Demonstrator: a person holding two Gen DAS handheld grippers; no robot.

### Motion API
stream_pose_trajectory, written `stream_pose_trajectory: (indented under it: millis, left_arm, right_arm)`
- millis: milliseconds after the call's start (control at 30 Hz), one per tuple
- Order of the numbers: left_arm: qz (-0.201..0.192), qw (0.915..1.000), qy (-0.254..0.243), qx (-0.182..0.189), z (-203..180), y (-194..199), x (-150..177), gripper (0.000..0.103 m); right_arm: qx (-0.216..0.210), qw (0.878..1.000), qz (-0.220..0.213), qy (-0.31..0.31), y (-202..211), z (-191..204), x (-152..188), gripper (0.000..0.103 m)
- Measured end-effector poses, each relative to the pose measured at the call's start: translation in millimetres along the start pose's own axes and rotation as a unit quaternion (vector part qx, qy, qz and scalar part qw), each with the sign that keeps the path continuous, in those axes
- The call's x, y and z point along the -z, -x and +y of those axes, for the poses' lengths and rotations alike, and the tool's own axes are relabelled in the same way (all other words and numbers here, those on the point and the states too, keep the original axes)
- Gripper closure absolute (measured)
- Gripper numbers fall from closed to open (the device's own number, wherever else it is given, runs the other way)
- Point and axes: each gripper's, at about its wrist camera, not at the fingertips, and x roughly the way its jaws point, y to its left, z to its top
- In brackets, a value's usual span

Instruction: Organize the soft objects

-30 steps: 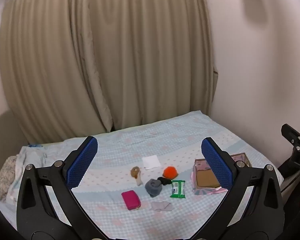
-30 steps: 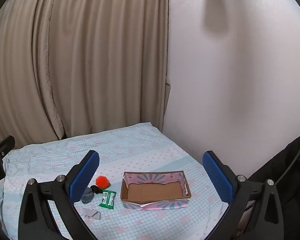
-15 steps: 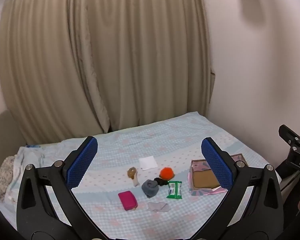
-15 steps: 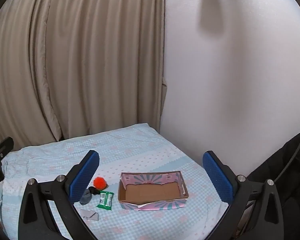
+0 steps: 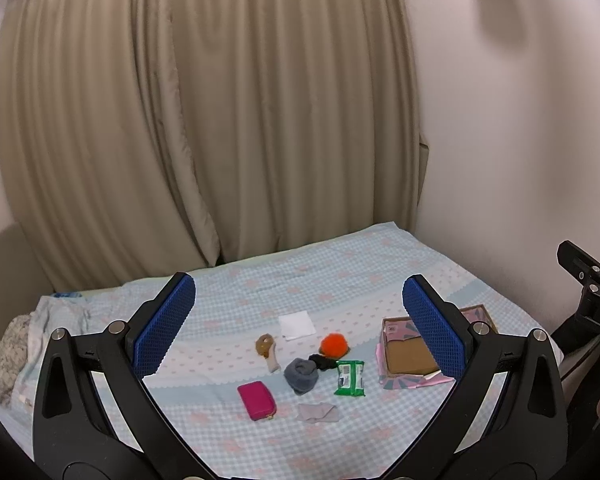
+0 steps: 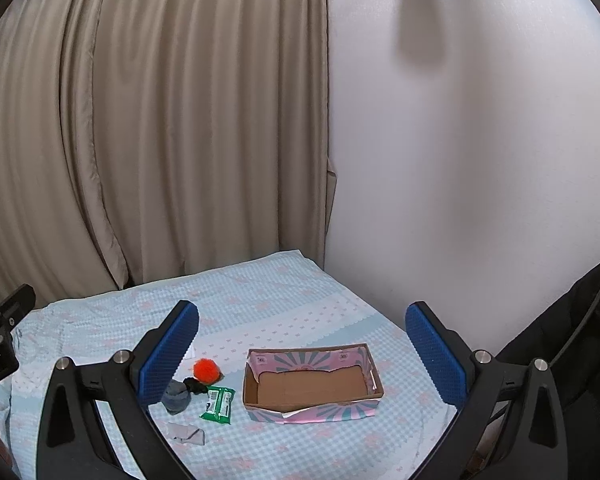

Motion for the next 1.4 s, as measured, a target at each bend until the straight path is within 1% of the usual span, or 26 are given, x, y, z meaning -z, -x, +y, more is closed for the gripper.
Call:
stream_pose_trajectory:
  millis: [233, 833, 1400]
  left_arm:
    - [-0.001, 1.0000, -0.001, 0.000, 2, 0, 0, 0.000]
    - [0.001, 1.0000, -0.001, 0.004, -1, -2, 2, 0.000]
    - [0.002, 1.0000, -0.002, 0.006, -5, -4, 3, 0.000]
  right_arm:
    - [-0.005, 1.000, -0.001, -0.001, -7, -3, 3, 0.000]
    - [-0.009, 1.000, -0.002, -0.002, -7, -5, 13, 0.000]
    - [0.003, 1.000, 0.003, -0.012, -4, -8, 16, 0.000]
